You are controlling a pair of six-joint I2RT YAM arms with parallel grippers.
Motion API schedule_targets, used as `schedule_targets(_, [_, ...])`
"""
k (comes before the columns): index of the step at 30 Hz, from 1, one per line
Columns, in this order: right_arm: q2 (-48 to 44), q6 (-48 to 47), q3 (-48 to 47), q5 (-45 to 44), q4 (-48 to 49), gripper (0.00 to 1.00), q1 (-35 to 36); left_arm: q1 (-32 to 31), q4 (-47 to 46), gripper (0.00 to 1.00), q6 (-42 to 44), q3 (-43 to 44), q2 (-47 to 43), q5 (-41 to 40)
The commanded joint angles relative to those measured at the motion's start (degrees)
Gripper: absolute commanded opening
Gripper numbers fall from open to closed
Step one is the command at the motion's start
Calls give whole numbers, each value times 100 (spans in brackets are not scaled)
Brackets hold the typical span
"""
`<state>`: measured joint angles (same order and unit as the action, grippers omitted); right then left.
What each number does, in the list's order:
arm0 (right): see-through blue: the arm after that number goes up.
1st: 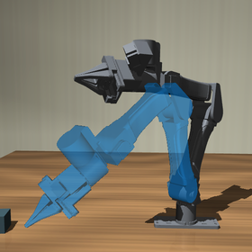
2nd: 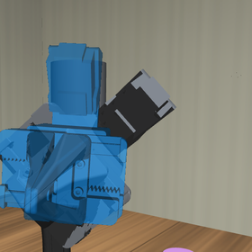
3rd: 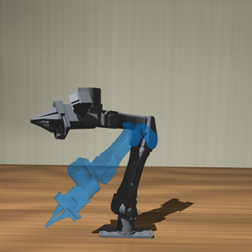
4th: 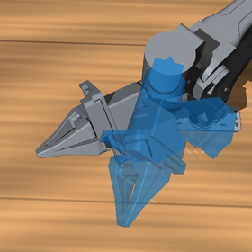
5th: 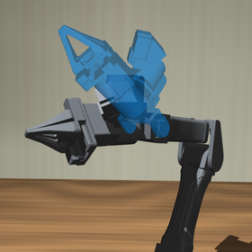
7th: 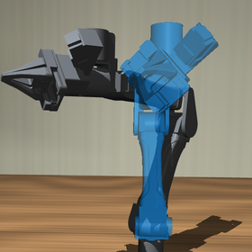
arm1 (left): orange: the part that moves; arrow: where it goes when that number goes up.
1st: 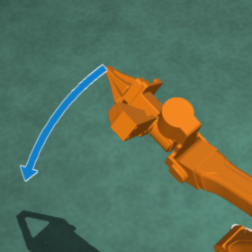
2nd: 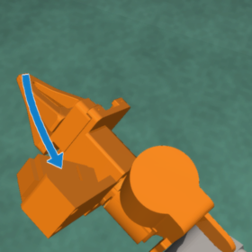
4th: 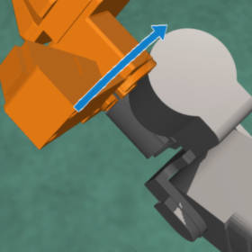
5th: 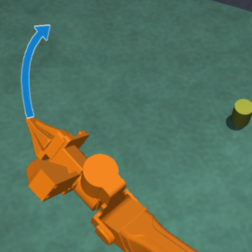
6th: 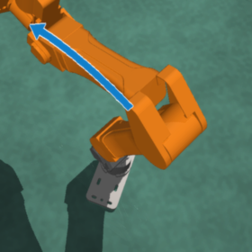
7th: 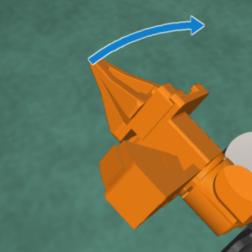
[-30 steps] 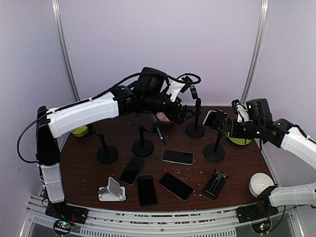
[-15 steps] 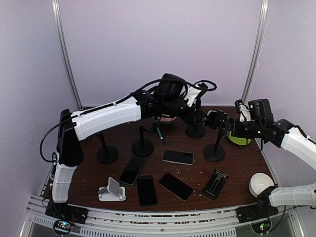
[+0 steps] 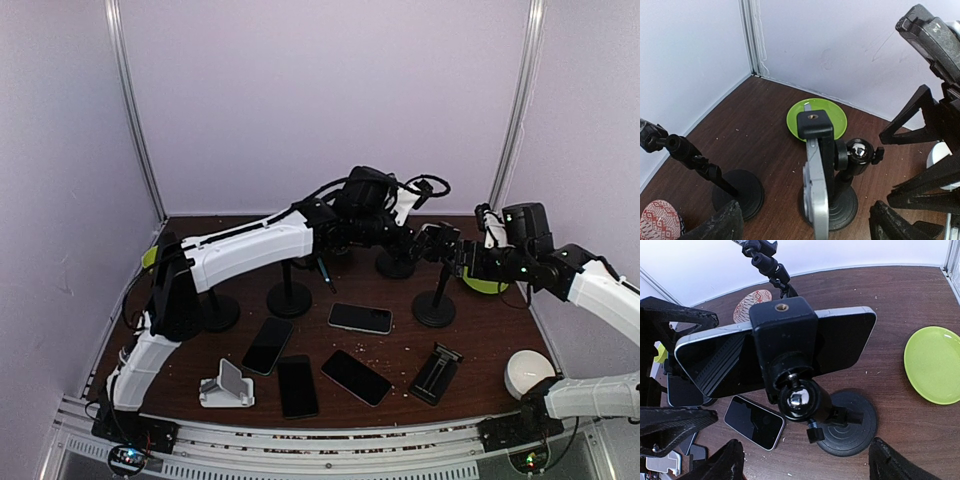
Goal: Remove the phone from the phone stand
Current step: Pick up the phone stand with the phone from the center of the board.
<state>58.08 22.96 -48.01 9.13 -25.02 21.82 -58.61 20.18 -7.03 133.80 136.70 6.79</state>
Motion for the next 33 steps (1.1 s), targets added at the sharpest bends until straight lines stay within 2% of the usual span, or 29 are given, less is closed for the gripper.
schedule_targets(1, [-65, 20, 47, 43, 144, 87, -47, -28, -565, 89, -36, 347, 243, 156])
schedule_targets(23, [-51, -64, 115, 19, 247, 86, -64, -19, -859, 72, 118, 551, 719, 305])
schedule_targets(28, [-58, -61, 147, 52, 265, 86, -65, -19, -914, 64, 120, 551, 759, 318])
schedule_targets(33, [-78, -83, 159, 54, 239, 86, -73, -19, -902, 51, 123, 553, 733, 313])
